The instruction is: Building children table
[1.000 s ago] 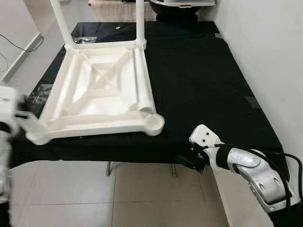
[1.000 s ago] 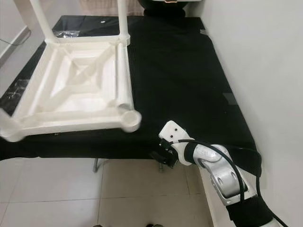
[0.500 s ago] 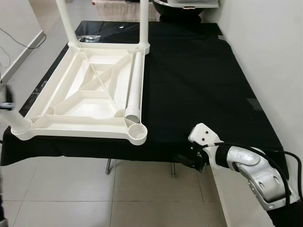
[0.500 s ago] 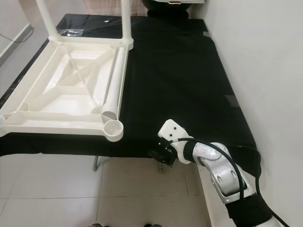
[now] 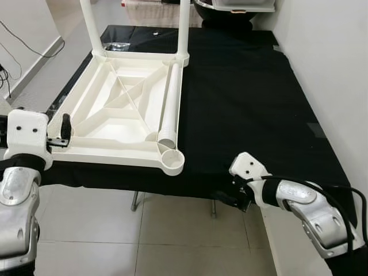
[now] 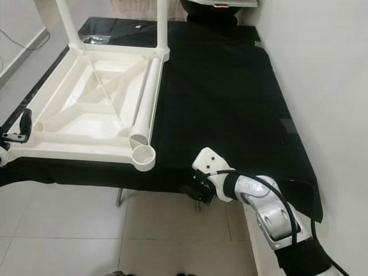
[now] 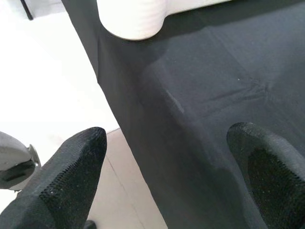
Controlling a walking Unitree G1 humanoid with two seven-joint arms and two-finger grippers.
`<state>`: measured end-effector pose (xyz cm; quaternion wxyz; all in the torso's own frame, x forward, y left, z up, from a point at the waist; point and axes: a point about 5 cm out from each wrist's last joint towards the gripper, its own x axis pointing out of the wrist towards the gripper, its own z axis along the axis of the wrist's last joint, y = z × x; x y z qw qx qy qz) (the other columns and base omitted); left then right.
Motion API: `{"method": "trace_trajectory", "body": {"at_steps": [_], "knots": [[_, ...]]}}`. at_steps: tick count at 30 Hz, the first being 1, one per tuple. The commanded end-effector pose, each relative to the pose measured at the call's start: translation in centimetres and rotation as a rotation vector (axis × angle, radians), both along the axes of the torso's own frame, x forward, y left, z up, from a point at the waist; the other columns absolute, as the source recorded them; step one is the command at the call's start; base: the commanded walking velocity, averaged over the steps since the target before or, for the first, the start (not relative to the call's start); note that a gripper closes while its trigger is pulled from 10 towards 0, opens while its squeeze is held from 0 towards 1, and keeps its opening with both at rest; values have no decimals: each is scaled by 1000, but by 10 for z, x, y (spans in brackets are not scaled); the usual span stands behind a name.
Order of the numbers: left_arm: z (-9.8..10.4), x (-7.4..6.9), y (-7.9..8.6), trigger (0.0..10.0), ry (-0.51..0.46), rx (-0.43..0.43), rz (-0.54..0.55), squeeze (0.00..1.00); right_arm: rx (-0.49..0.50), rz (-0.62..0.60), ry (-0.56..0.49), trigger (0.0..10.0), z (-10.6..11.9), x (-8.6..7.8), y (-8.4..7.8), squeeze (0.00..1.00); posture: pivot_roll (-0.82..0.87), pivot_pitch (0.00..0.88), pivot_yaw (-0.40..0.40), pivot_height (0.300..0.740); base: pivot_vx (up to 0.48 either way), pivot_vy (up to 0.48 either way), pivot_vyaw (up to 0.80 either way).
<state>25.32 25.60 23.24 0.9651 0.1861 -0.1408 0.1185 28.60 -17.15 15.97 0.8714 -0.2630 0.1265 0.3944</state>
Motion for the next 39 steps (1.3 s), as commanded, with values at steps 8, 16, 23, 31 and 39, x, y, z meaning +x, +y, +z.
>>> {"method": "trace_trajectory", "body": {"at_steps": [8, 16, 23, 31, 39], "knots": [[-52, -10, -90, 10000, 207, -142, -480, 0, 106, -102, -236, 10000, 28, 22, 25, 0, 119, 176, -41, 740, 0, 0, 0], [-95, -19, -126, 10000, 361, -212, -568, 0, -16, 48, -448, 10000, 40, 34, 92, 0, 104, 172, -31, 740, 0, 0, 0], [-96, -21, -119, 10000, 358, -213, -501, 0, -23, 139, -446, 10000, 39, 34, 124, 0, 113, 180, -41, 740, 0, 0, 0], [-81, -23, -96, 10000, 283, -137, -325, 0, -87, 83, -479, 10000, 35, 53, 162, 0, 153, 196, -65, 740, 0, 0, 0], [-77, -23, -83, 10000, 271, -118, -271, 0, -210, -39, -500, 10000, 33, 70, 167, 0, 167, 205, -61, 740, 0, 0, 0]]}}
